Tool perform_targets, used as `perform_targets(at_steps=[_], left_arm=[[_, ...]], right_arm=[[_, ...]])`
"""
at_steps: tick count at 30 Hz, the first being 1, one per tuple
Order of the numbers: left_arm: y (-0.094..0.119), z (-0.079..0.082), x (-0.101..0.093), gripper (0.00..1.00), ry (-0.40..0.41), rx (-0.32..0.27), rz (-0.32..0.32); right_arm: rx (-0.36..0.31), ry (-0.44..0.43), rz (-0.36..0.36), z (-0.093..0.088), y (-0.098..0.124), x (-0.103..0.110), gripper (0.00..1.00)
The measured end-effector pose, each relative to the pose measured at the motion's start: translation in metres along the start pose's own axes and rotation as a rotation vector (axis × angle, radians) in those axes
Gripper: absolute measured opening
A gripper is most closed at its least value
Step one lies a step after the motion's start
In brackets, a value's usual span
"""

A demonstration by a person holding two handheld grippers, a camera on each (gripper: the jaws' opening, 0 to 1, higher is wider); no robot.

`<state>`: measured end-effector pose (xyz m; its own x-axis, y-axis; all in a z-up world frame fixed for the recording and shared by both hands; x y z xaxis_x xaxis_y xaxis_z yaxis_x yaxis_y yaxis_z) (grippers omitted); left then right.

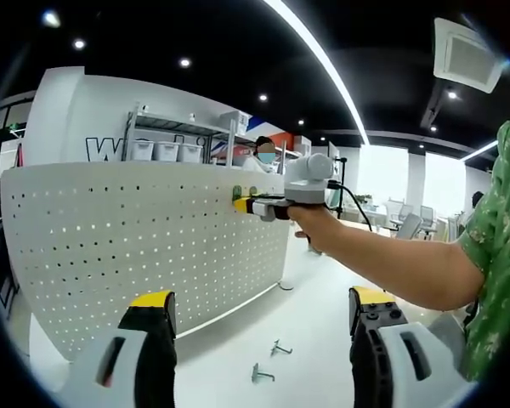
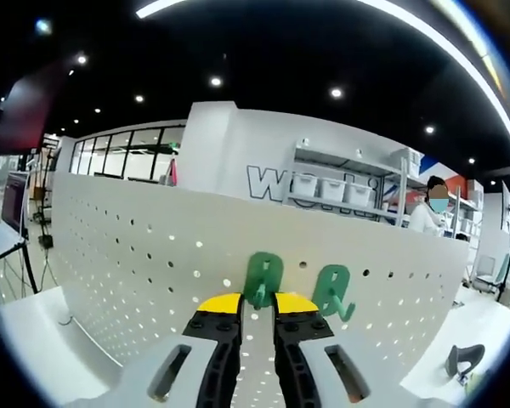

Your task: Insert the hook assembly into the mounting plate slot until the hook locks in place.

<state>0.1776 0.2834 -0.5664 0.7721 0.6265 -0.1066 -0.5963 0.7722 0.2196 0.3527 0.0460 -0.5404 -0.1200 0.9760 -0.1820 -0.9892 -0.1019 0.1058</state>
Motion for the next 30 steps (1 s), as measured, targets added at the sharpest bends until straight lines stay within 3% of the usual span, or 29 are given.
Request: perform_targets(at_steps=[12, 30], left_arm=[[-0.001, 0.001, -0.001, 0.86, -0.002, -0.002, -0.001], [-0.001, 0.002, -0.004, 0.86, -0.011, -0.001, -0.005]], right_arm=[[-0.021, -0.041, 0.029, 0.000, 0.004, 0.003, 0.29], [-0.034, -0.059, 0.068, -0.002, 0.015, 0.007, 0.39]])
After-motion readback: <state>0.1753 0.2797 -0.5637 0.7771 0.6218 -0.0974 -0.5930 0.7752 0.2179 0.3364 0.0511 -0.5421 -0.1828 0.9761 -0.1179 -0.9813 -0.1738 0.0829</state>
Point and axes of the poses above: the point that each gripper's makers call its tool centre point, and the gripper's own axes: y roughly backward along the fingers, x roughly to its left, z roughly out of its top, the point moved 6 cm from there along y, roughly backward along the fingers, and after that the axes turned 4 degrees about x, right-handed, at the moved point
